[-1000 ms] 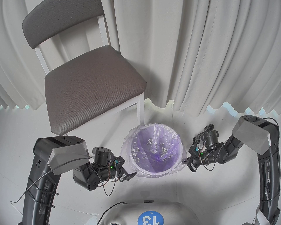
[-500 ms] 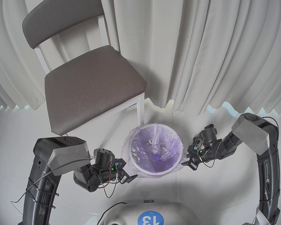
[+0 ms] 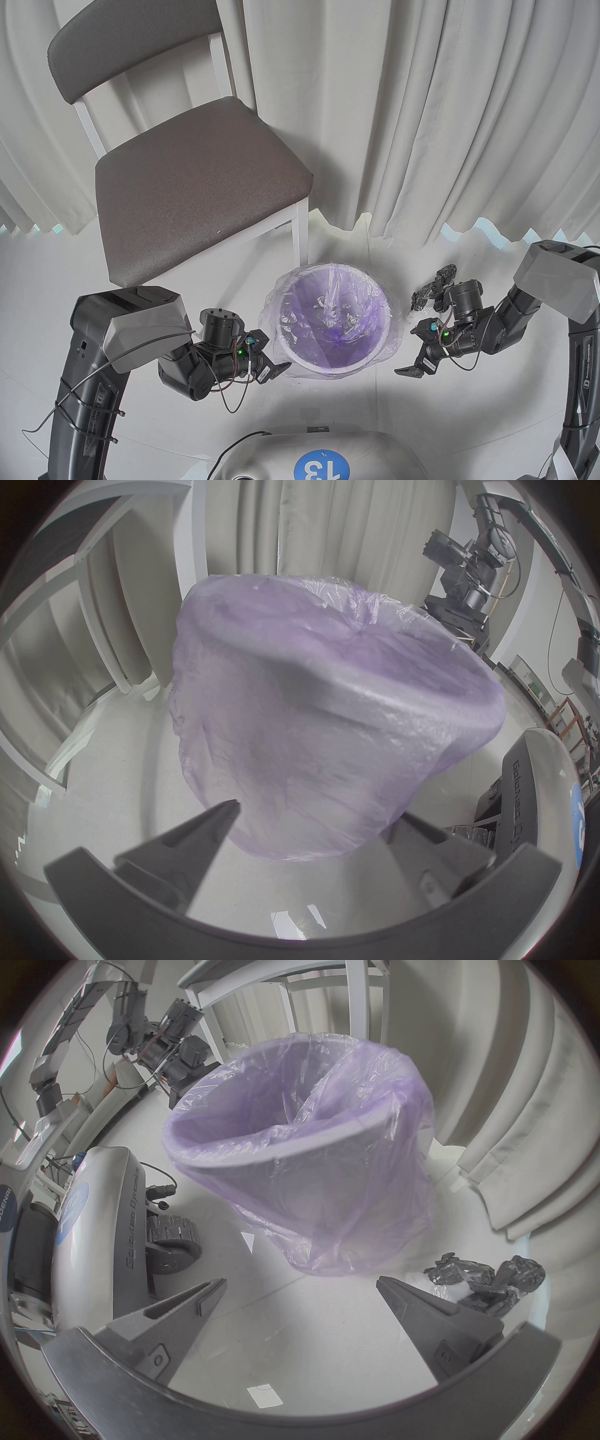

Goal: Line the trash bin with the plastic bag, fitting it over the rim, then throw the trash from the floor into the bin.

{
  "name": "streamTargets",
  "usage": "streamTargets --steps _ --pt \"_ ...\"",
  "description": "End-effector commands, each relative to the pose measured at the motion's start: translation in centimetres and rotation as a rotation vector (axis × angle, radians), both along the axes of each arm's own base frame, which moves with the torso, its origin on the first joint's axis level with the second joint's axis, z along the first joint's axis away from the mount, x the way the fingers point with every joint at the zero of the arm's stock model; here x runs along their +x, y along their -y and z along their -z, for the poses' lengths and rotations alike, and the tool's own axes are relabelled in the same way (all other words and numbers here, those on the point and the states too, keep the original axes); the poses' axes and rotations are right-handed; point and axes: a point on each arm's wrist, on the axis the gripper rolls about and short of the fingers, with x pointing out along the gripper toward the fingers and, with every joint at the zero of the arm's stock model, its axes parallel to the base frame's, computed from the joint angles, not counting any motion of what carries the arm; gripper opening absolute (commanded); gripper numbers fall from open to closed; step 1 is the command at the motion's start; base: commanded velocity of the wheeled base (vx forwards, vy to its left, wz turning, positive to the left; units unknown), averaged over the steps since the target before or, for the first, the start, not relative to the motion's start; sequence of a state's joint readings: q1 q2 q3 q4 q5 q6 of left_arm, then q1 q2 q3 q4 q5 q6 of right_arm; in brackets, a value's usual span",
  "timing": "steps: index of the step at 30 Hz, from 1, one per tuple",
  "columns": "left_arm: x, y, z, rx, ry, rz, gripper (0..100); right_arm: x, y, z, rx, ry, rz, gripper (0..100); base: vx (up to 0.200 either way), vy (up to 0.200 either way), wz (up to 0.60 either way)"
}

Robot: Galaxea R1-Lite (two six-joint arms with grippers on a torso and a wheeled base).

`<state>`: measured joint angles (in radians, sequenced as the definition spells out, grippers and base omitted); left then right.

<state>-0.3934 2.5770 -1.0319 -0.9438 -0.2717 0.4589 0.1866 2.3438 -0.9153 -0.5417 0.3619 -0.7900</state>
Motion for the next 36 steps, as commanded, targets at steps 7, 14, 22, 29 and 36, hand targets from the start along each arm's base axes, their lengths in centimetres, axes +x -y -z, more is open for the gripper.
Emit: streamTargets --steps 7,14,22,29,36 --pt "2.0 -1.0 -0.4 0.034 -0.066 -0.026 0 -1.2 2.7 -2.0 0.012 0.082 0.063 100 0.0 0.0 0.0" --pt "4.4 -0.1 -1.2 0.044 -0.187 0.013 0 -1.2 4.1 -3.3 0.013 0.111 0.1 100 0.0 0.0 0.0" --pt "5.1 0.2 -1.6 0.128 -0.34 0.047 0 -1.2 5.0 -3.6 0.004 0.123 0.116 100 0.0 0.0 0.0" --pt "5.5 0.3 -1.7 0.171 -0.365 0.079 0 -1.2 5.8 -3.6 -0.002 0.13 0.133 100 0.0 0.0 0.0" --pt "5.2 -0.4 -1.6 0.169 -0.372 0.069 100 -1.6 6.5 -3.8 -0.011 0.135 0.145 100 0.0 0.0 0.0"
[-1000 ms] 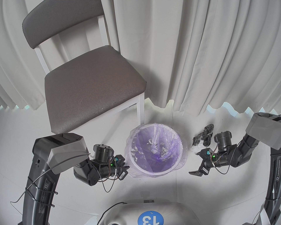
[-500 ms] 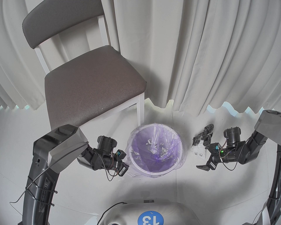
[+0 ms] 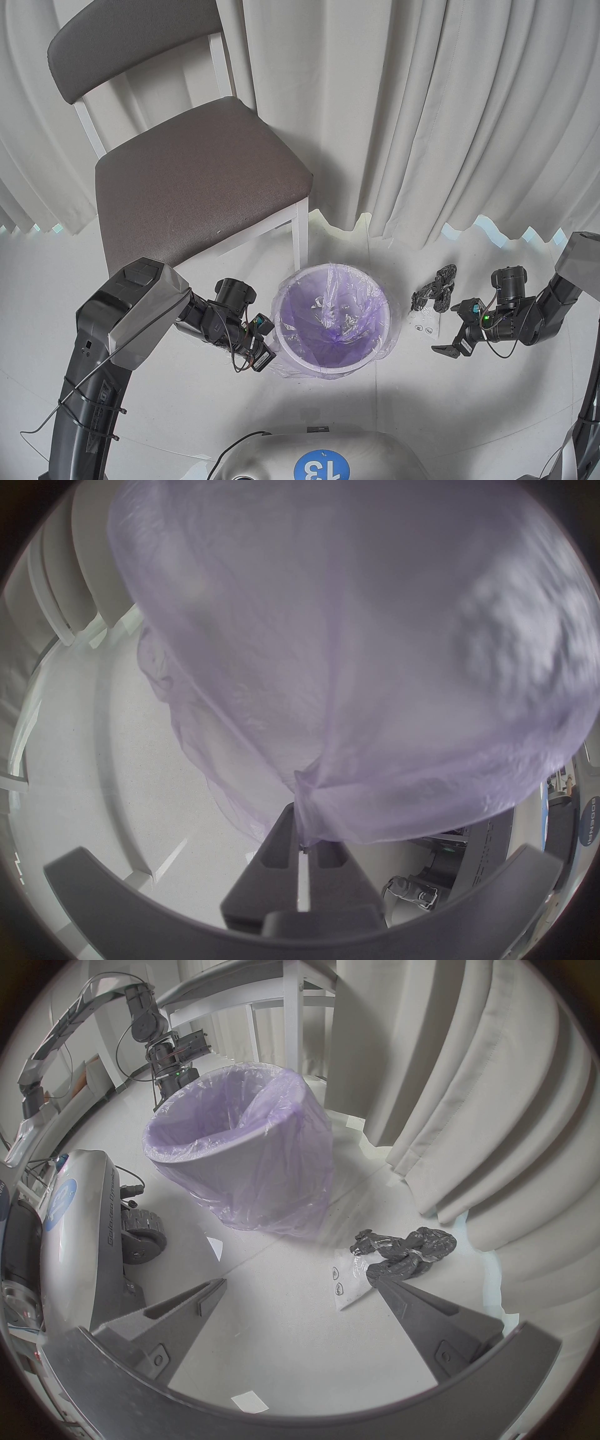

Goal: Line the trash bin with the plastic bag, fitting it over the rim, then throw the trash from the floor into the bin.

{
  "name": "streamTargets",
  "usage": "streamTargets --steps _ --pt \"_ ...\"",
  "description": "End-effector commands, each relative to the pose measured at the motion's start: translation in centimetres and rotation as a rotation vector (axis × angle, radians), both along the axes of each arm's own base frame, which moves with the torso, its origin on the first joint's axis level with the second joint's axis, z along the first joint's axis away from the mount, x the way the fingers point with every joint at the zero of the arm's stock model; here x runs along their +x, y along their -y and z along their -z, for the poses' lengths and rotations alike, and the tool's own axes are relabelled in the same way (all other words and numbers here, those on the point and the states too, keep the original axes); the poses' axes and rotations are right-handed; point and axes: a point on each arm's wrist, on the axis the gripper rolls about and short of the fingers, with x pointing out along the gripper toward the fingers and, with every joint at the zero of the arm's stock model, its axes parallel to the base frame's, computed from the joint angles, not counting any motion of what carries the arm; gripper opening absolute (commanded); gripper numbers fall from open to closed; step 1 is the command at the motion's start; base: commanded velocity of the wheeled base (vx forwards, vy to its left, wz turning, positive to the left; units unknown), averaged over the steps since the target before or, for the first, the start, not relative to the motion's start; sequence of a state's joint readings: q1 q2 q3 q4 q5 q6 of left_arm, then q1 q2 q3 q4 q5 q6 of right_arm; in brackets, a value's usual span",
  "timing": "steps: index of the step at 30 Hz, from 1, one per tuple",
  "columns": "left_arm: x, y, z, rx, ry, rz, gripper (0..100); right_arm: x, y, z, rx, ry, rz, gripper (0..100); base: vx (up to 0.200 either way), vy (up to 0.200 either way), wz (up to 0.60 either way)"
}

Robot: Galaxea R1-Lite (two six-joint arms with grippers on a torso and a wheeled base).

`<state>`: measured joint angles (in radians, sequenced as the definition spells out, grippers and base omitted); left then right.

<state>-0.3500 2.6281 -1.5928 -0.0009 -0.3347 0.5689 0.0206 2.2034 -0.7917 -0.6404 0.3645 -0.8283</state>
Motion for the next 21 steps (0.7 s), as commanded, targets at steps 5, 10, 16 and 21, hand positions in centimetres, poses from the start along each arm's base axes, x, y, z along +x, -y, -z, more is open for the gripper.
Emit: streamTargets --steps 5,10,16,21 --pt "-0.5 -1.9 0.5 -0.016 0.083 -0.015 100 -0.7 0.4 -0.7 0.006 0.011 0.005 100 0.0 0.0 0.0" --pt "-1.7 -3.8 0.8 -0.013 0.162 -0.009 100 -1.5 0.4 -2.0 0.017 0.032 0.002 100 0.0 0.0 0.0" --pt "-3.5 -4.8 1.0 -0.022 0.215 -0.003 100 -2.7 0.7 -3.3 0.052 0.045 -0.006 100 0.0 0.0 0.0" --pt "-4.6 -5.2 0.9 -0.049 0.269 -0.004 100 -4.5 1.0 -4.1 0.082 0.045 0.006 100 0.0 0.0 0.0"
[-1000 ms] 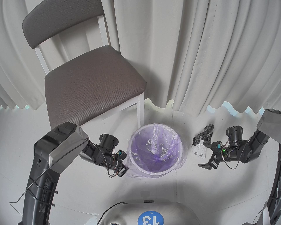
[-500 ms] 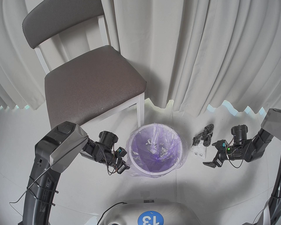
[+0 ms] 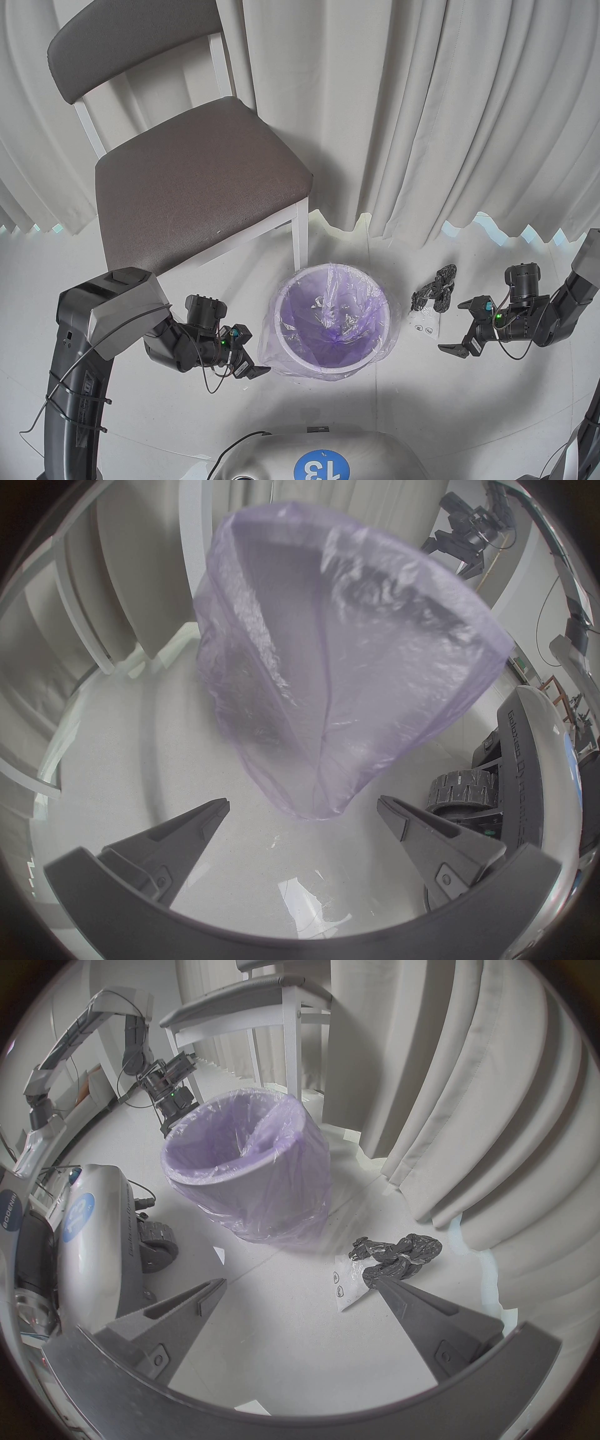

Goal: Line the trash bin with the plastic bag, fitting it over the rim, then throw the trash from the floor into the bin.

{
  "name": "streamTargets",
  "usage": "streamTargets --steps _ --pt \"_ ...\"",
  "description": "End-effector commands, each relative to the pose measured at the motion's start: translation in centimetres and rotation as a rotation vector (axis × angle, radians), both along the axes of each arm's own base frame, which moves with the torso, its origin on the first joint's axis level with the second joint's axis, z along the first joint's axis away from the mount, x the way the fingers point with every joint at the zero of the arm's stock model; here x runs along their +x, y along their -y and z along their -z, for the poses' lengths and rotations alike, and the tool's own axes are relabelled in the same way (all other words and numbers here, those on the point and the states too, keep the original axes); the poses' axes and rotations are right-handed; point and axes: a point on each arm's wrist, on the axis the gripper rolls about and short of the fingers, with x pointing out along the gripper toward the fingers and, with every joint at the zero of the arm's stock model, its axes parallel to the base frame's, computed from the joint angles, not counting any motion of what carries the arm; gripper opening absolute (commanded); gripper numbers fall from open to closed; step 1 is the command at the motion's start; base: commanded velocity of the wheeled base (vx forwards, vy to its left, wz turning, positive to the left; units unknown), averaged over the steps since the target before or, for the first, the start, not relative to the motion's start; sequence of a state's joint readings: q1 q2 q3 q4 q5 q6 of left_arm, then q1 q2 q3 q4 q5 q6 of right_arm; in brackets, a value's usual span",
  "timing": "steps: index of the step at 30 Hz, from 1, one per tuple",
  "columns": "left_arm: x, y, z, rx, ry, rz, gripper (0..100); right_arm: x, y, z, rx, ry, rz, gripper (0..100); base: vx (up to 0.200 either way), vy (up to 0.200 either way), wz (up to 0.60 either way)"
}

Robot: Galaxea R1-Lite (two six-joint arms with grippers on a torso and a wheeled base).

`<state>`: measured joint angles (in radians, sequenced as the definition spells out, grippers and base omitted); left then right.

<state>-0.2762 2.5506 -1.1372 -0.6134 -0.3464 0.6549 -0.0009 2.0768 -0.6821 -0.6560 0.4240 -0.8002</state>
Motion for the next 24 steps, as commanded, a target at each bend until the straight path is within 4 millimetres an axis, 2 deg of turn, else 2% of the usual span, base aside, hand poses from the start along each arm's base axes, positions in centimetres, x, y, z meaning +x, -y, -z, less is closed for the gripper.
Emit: streamTargets --steps 1,5,6,13,19,24 --pt "-2.2 -0.9 -1.0 -0.024 0.032 0.005 100 -2.6 0.9 -2.0 0.037 0.044 0.03 100 0.0 0.0 0.0" --pt "-3.5 -1.2 -1.9 -0.044 0.07 0.012 100 -3.5 1.5 -2.4 0.062 0.085 0.068 100 0.0 0.0 0.0" --pt "-4.4 -1.1 -2.5 -0.058 0.09 0.027 100 -4.2 1.7 -2.3 0.086 0.11 0.095 100 0.0 0.0 0.0" --pt "-7.6 -1.8 -4.8 -0.095 0.156 0.042 100 -8.1 1.7 -1.5 0.186 0.195 0.179 100 0.0 0.0 0.0" --pt "-10.0 -1.6 -7.2 -0.17 0.229 0.075 100 -11.5 1.7 -1.8 0.277 0.231 0.263 100 0.0 0.0 0.0" --pt "-11.9 -0.3 -10.0 -0.287 0.281 0.08 100 -12.1 2.2 -3.7 0.282 0.319 0.362 100 0.0 0.0 0.0"
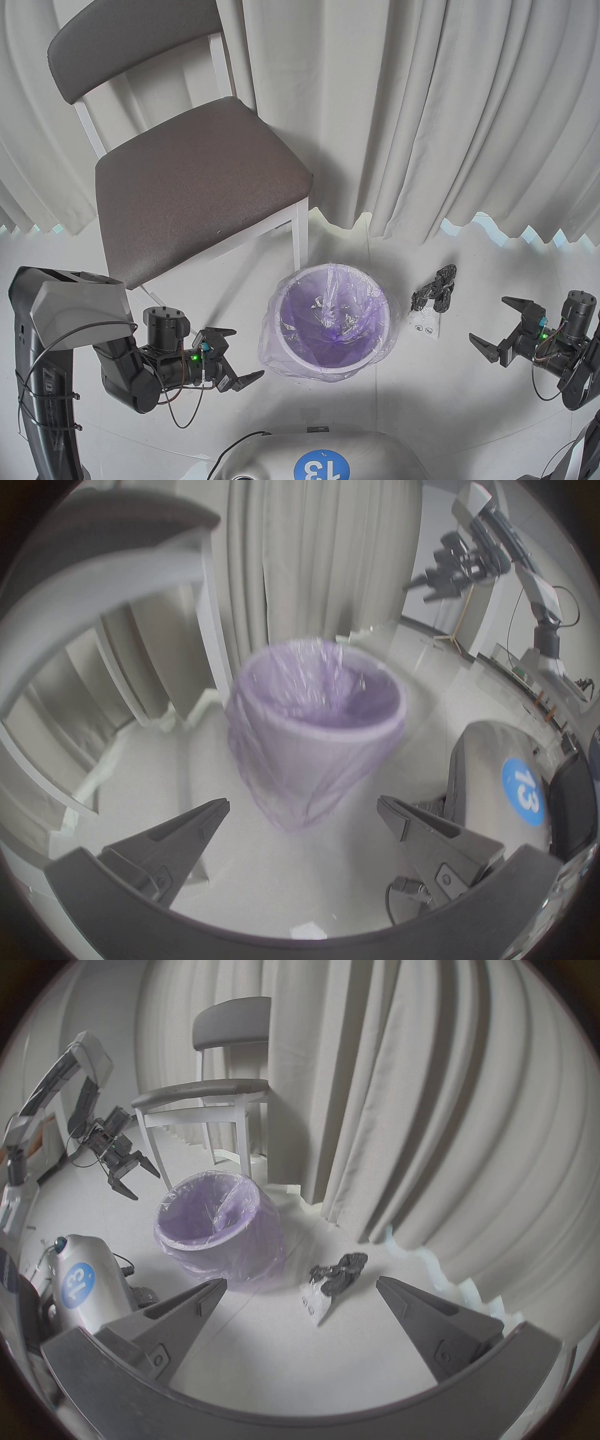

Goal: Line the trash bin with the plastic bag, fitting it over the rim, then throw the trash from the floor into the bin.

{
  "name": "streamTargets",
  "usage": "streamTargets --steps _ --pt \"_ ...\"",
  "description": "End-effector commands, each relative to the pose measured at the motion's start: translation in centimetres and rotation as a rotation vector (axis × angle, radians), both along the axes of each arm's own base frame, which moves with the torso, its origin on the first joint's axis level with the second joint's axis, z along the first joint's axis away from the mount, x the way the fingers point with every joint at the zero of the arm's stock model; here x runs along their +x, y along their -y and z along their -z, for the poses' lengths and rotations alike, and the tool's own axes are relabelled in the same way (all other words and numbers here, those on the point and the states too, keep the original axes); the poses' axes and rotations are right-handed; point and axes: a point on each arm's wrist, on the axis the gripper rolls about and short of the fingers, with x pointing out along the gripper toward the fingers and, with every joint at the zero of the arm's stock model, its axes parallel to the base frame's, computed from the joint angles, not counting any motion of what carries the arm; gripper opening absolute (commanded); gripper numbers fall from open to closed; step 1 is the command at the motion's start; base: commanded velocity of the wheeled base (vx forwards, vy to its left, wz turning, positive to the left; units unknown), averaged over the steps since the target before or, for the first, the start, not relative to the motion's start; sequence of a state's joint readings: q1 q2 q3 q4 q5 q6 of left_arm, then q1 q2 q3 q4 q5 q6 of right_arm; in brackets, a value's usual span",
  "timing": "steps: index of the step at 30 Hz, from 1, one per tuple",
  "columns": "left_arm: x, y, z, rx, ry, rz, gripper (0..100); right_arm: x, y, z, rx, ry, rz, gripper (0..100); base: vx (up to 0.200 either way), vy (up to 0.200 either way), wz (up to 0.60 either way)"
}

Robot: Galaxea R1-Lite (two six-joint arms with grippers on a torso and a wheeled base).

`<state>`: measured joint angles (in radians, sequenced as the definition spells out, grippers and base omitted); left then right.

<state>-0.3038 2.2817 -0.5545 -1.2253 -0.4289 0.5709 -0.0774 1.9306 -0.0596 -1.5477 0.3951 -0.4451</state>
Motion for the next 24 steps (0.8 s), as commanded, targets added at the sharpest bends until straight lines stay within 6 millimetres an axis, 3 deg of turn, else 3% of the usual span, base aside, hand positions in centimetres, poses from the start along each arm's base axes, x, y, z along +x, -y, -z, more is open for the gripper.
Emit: streamTargets --steps 1,8,12,17,19,24 --pt "-3.2 1.4 -4.5 -0.121 0.069 0.044 100 -1.9 0.4 -1.5 0.042 0.038 0.106 100 0.0 0.0 0.0" --pt "-4.7 2.2 -8.5 -0.22 0.153 0.067 100 -2.6 0.6 -3.3 0.068 0.119 0.127 100 0.0 0.0 0.0" --pt "-5.9 2.2 -12.3 -0.312 0.233 0.065 100 -2.5 1.0 -5.3 0.15 0.204 0.209 100 0.0 0.0 0.0" --pt "-7.4 1.7 -15.3 -0.42 0.285 -0.031 100 -1.3 1.4 -7.3 0.259 0.302 0.322 100 0.0 0.0 0.0" --pt "-9.3 1.4 -17.4 -0.541 0.312 -0.063 100 -0.3 1.8 -8.3 0.321 0.348 0.356 100 0.0 0.0 0.0" --pt "-11.1 1.0 -20.4 -0.692 0.382 -0.118 100 1.0 2.5 -9.4 0.312 0.392 0.371 100 0.0 0.0 0.0"
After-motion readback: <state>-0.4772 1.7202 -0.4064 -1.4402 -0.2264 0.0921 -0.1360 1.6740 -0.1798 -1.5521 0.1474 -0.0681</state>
